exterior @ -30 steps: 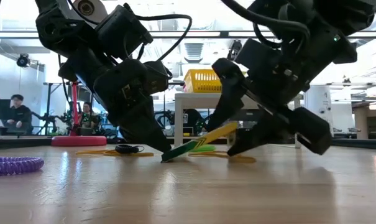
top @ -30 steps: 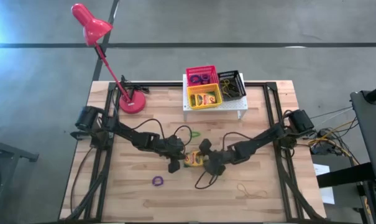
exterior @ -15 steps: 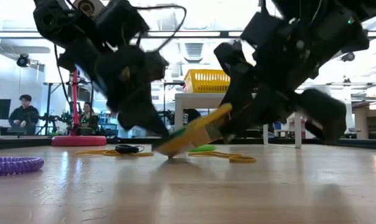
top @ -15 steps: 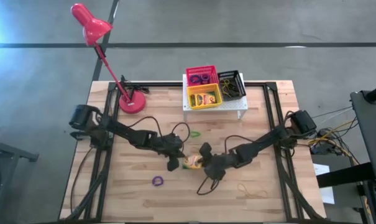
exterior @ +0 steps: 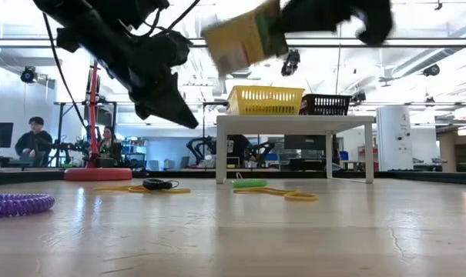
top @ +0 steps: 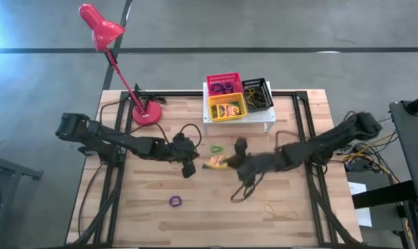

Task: Pick & Place Office Desk Supplies
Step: Put the crayon box into the yellow bin on the shelf

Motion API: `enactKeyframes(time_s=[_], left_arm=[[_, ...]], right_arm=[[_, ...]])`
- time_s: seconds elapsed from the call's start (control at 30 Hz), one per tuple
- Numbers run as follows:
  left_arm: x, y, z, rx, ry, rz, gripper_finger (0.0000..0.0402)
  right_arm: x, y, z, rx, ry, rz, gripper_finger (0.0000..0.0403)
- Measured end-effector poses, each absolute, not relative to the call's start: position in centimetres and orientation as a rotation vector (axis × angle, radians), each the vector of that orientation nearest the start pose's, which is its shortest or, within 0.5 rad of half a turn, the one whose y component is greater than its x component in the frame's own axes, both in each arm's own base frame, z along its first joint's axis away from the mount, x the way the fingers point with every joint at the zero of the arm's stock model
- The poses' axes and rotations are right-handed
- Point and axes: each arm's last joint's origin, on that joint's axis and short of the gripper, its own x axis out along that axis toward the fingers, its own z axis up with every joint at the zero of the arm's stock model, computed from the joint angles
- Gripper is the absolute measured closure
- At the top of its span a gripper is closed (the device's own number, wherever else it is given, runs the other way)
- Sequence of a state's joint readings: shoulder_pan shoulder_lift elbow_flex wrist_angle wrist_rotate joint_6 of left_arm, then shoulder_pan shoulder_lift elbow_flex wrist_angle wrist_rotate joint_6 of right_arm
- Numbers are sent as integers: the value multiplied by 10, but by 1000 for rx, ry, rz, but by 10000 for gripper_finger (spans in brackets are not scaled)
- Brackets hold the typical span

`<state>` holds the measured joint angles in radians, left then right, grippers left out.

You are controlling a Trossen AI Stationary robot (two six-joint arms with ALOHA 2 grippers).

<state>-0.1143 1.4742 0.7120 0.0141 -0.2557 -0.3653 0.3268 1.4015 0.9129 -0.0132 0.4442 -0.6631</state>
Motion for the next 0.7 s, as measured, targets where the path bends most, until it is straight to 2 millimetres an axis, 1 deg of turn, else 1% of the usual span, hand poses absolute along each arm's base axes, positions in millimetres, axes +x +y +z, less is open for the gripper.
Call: enactKeyframes(time_s=[0.07,0.17,0.27,0.3,0.33,0.4,0.47,0.53,0.7], left_arm=[[283,-24,176,-199,688,296,400],[284,-24,175,-195,683,307,400],[284,-24,173,-189,690,311,400],[284,-24,173,-188,687,313,400],[284,-24,173,-189,682,313,400],[284,-23,173,-181,682,321,400],[284,-23,174,-172,678,334,400],[284,-22,174,-143,673,356,400],[284,-19,175,-85,657,426,400]], right_arm=[[284,67,279,-887,506,10,369],[279,32,311,-962,542,-61,369],[274,-11,333,-1056,636,-56,369],[272,-25,337,-1076,674,-45,369],[272,-37,341,-1079,695,-43,369],[272,-57,355,-1042,670,-75,369],[270,-69,367,-976,639,-108,369],[270,-77,379,-868,627,-176,369],[278,-84,396,-560,779,-331,369]])
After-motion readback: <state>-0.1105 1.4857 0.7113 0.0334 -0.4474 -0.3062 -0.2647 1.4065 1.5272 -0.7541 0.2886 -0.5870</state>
